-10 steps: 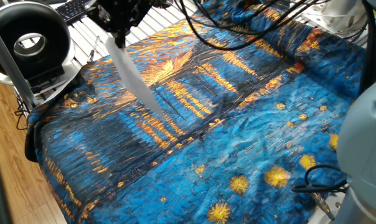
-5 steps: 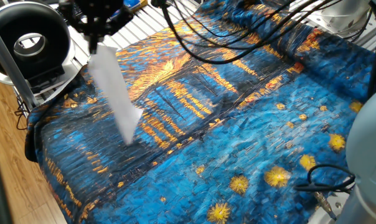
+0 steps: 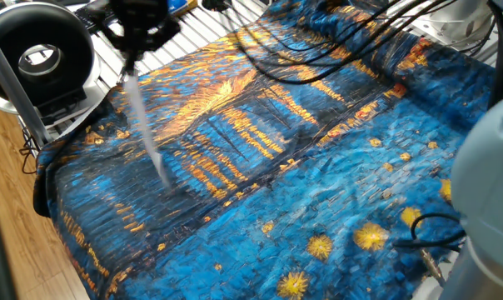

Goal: Flip over and spread out the paper that is laid flat on the table

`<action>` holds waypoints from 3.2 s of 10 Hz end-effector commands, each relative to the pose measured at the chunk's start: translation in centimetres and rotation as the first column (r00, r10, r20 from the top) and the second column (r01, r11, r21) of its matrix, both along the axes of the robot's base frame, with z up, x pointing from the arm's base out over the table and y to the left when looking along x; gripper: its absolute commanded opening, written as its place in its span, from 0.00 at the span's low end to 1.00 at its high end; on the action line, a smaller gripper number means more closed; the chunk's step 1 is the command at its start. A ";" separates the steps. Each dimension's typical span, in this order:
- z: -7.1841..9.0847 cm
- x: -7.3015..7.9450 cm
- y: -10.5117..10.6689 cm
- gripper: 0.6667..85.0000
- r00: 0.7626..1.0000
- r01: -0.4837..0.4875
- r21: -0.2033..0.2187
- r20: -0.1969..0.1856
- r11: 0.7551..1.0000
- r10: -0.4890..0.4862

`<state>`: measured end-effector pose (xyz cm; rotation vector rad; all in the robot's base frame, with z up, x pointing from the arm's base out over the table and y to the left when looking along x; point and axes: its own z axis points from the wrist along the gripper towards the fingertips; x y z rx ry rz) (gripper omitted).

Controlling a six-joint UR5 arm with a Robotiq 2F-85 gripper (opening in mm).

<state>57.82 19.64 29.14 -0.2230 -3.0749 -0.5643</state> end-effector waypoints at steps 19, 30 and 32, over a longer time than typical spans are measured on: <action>-6.2 5.4 -20.0 0.00 0.882 -0.451 -0.194 0.049 0.871 0.468; -6.5 8.7 -21.2 0.04 0.839 -0.494 -0.263 0.108 0.829 0.534; -6.7 10.4 -21.3 0.11 0.810 -0.511 -0.287 0.152 0.810 0.566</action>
